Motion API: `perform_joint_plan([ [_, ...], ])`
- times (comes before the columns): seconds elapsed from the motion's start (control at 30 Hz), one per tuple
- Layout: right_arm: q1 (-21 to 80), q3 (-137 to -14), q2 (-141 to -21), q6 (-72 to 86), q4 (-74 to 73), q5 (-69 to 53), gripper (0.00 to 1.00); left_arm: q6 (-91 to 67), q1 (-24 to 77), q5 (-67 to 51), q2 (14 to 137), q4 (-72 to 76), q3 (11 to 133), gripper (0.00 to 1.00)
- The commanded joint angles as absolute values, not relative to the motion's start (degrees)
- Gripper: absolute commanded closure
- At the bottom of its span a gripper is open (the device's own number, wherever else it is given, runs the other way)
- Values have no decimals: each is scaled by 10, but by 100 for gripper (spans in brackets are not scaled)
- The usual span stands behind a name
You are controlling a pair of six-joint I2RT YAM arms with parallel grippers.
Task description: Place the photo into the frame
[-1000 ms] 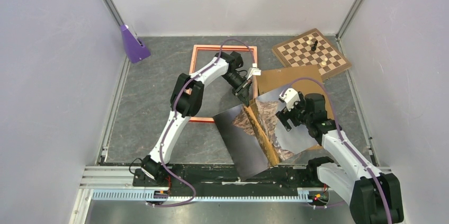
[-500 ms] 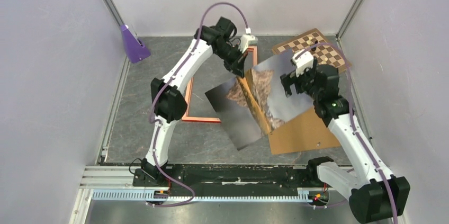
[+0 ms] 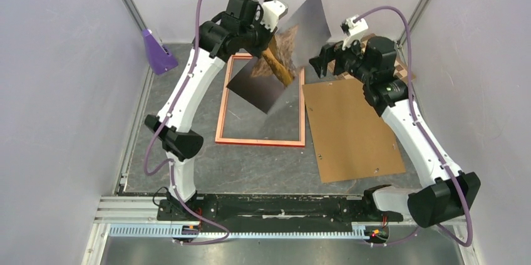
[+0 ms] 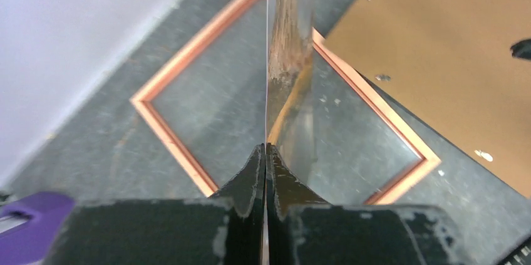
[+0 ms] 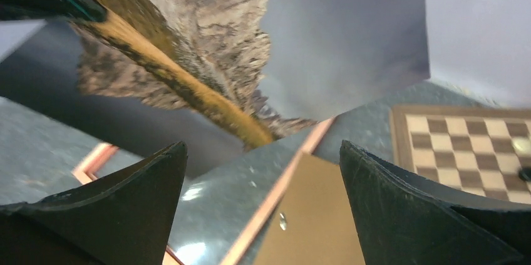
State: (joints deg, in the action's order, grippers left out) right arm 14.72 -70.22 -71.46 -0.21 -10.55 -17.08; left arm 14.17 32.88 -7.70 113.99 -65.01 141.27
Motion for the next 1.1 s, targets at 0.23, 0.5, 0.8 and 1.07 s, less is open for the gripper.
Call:
perform_joint_plan([
  [0.23, 159, -852, -789, 159, -41, -220, 6, 196, 440, 205, 1089, -550, 1387, 98],
  [0.5, 103, -710, -773, 312, 61, -275, 6, 163, 494, 230, 1094, -508, 1244, 98],
  [0.8, 77, -545, -734, 333, 105, -277, 9, 137, 525, 213, 1122, -512, 1206, 98],
  [1.07, 56, -487, -715, 378, 149, -303, 9, 127, 556, 207, 1141, -511, 1185, 98],
])
